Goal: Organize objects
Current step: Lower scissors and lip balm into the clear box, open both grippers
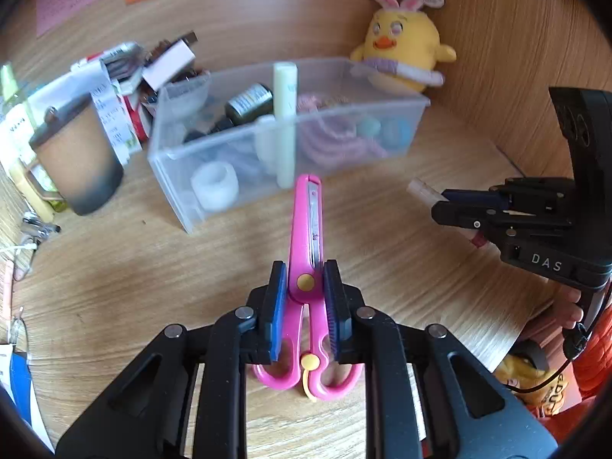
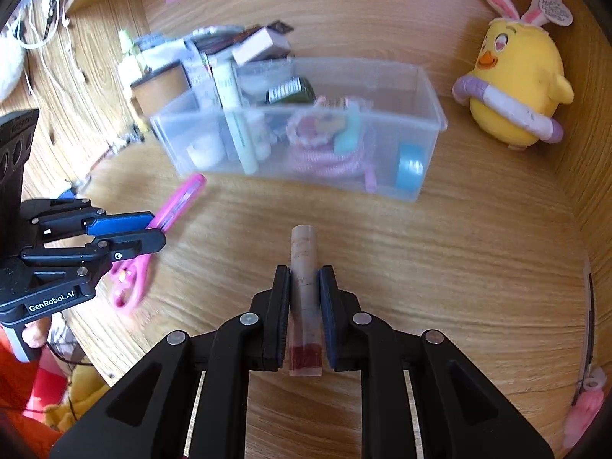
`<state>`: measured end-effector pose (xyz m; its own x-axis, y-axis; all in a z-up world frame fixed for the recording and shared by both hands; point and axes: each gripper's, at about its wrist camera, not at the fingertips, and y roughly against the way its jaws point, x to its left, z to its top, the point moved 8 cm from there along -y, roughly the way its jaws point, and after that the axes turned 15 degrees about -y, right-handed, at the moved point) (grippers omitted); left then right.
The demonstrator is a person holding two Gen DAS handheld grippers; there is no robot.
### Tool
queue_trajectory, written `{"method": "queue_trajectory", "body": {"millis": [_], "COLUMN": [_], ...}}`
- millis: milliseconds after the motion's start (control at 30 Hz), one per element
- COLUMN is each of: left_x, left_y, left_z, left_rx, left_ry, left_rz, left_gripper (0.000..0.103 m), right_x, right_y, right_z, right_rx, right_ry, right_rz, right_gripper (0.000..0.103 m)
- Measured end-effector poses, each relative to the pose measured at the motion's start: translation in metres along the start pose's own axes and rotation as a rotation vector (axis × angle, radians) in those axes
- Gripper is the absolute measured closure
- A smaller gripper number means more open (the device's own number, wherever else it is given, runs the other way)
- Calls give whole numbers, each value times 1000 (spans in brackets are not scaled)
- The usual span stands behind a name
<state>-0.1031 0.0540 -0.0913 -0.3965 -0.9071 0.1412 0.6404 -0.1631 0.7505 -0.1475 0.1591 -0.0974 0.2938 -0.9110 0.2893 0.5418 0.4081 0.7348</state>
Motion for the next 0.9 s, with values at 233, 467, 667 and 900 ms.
{"method": "queue_trajectory", "body": {"millis": [233,467,667,900], "left_x": [22,47,73,96], "left_y": [29,48,62,55], "left_z": [26,49,75,100], "left_rx": [-105,-179,-232,-233], "left_ry": [40,92,126,130], "left_rz": [53,78,108,146], "left_gripper": [85,85,85,85], "right_x": [10,20,23,23], "right_y": [25,39,40,22], "right_z": [36,72,104,130], "right_rx": [-105,-190,-237,-236], "right_ry": [-26,-34,-46,-63], "right_rz": [34,44,42,29], "right_gripper": [89,89,89,89]}}
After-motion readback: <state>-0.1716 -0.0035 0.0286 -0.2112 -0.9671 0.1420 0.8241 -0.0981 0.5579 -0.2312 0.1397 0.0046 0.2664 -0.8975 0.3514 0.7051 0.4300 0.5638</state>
